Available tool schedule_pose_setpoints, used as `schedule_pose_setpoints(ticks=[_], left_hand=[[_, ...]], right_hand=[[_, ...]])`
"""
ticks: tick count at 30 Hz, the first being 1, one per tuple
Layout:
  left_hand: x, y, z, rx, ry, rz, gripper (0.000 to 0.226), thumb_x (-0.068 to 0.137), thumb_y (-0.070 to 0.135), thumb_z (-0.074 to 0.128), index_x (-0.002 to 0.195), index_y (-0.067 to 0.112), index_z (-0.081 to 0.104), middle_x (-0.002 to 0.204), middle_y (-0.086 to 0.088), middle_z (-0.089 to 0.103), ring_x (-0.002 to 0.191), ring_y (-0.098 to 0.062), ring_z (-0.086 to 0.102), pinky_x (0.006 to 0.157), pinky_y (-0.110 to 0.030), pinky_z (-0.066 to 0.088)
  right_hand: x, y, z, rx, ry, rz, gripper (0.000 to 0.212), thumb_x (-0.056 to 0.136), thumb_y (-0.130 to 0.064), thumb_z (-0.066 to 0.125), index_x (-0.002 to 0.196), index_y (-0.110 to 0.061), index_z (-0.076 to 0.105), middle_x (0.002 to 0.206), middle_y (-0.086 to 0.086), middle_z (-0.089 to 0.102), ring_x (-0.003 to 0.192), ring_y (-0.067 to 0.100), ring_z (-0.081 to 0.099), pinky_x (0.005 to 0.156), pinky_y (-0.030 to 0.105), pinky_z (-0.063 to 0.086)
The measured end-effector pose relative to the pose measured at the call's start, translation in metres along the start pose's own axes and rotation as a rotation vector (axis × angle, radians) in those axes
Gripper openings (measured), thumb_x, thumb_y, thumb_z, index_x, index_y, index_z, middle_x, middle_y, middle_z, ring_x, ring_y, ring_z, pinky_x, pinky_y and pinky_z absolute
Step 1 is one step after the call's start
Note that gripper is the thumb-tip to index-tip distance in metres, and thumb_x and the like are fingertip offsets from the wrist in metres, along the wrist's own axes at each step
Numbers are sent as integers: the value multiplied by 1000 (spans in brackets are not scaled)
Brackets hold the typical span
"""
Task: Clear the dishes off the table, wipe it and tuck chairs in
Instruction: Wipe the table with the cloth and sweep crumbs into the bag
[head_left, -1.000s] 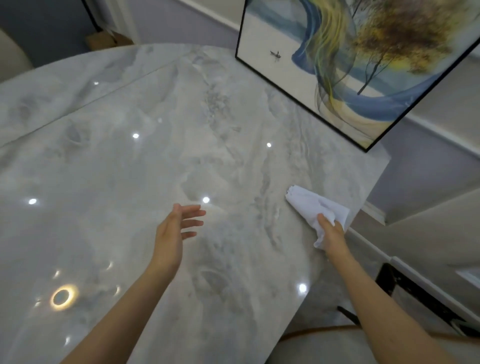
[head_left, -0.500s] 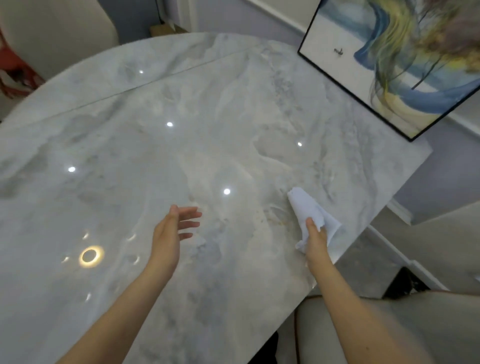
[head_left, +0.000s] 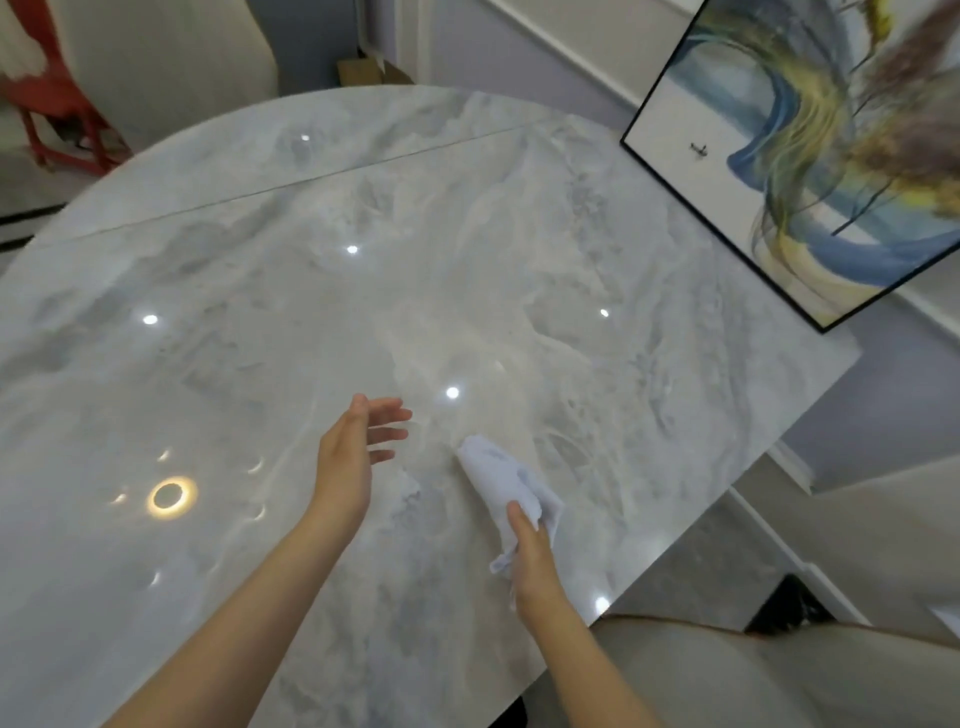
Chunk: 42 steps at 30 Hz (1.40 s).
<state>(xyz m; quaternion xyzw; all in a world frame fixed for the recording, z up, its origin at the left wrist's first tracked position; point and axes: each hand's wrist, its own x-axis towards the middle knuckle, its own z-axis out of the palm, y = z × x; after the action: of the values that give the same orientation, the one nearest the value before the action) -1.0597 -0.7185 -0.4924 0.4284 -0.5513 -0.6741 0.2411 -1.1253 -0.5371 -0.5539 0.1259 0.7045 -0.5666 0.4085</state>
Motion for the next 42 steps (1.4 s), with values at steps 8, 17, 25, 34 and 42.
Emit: schedule_pose_setpoints(ticks=[8,17,25,34,42], left_hand=[[21,14,43,61,-7,-10,46,102,36,25,90,19,66,92,-3,70,81,-20,65,67,-29,47],[59,46,104,61,-9,48,46,102,35,23,92,19,65,93,-3,70,82,-18,65,70,-30,47],[97,58,148,59,8,35,47,103,36,23,93,18,66,96,-3,70,87,-22,65,75,-34,48],[133,36,167,70,92,-27,49,103,34,22,93,16,66,97,-7,70,87,-23,65,74,-35,48],[154,5,156,91,172,-65,49,103,33,23,93,16,67,95,-5,71,87,-22,65,72,-32,49]], right_hand=[[4,-34,19,31,-277,125,67,78,-54,55,127,-8,51,121,7,59,102,18,62,86,30,50],[75,-125,-46,738,-173,74,40,95,-32,41,94,-7,72,81,11,74,70,26,72,70,36,56],[145,-234,-115,857,-55,-238,41,78,-38,54,106,-12,68,92,7,74,84,25,71,85,43,53],[234,-294,-181,610,393,-280,82,94,-51,39,23,-11,52,40,-6,61,78,19,58,82,26,47],[318,-292,-153,235,425,-276,48,96,-34,43,131,-2,46,114,10,64,103,20,55,84,24,47]])
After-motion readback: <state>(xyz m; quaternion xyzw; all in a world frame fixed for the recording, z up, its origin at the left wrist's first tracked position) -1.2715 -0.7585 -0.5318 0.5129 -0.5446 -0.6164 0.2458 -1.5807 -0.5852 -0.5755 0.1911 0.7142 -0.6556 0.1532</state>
